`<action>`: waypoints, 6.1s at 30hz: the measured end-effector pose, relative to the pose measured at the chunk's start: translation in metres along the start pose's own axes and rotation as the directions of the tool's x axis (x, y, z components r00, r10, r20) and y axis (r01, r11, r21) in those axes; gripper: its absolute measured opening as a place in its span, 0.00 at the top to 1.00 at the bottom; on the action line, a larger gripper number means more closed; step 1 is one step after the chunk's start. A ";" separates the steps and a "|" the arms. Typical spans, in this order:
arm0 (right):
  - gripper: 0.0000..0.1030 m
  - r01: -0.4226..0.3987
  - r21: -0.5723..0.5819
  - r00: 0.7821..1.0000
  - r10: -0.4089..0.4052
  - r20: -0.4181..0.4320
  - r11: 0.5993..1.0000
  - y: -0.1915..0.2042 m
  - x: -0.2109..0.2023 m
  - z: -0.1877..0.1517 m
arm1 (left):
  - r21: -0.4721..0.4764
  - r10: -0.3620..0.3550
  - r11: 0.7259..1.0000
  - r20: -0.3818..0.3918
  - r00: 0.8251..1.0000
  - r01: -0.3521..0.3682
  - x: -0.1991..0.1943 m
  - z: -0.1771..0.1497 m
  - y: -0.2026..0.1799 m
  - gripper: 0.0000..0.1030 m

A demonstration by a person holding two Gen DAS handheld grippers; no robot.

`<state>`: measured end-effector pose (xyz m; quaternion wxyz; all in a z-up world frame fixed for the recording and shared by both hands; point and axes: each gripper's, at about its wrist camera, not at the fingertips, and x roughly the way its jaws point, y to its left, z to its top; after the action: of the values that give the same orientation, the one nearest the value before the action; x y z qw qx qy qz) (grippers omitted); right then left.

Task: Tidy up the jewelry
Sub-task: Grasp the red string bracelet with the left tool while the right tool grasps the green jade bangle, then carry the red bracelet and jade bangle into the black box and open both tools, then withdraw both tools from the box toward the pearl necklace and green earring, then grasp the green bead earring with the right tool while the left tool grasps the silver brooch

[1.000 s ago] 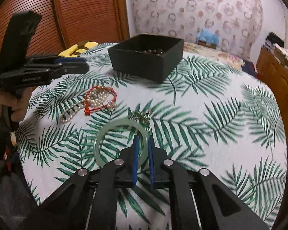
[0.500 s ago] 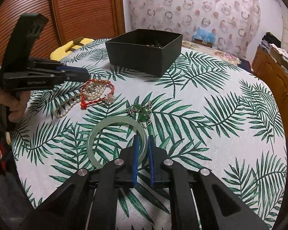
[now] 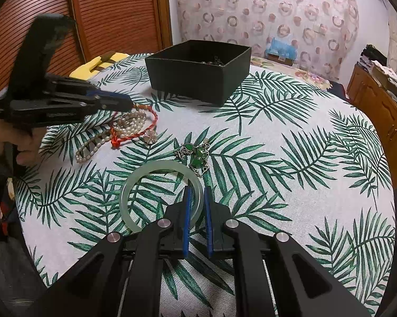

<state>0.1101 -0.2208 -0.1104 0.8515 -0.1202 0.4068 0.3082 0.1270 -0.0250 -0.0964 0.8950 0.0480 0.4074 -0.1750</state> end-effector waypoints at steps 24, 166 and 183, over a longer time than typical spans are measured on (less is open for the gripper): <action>0.92 0.078 -0.011 0.992 -0.076 0.105 0.997 0.003 -0.030 0.011 | -0.110 0.054 0.994 0.246 0.968 -0.027 -0.071 0.016 0.008 0.92; 0.87 -0.053 -0.106 0.998 0.048 -0.042 0.993 0.006 0.023 0.039 | -0.074 0.018 0.997 0.028 0.999 -0.015 0.005 -0.005 -0.002 0.19; 0.87 0.002 -0.031 0.999 0.000 0.036 1.000 -0.024 -0.001 0.040 | 0.058 -0.083 0.995 -0.036 0.996 0.085 0.026 0.002 -0.045 0.71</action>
<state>0.1491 -0.2215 -0.0846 0.8568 -0.1283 0.3866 0.3162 0.1279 -0.0746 -0.1117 0.8780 0.0604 0.4189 -0.2238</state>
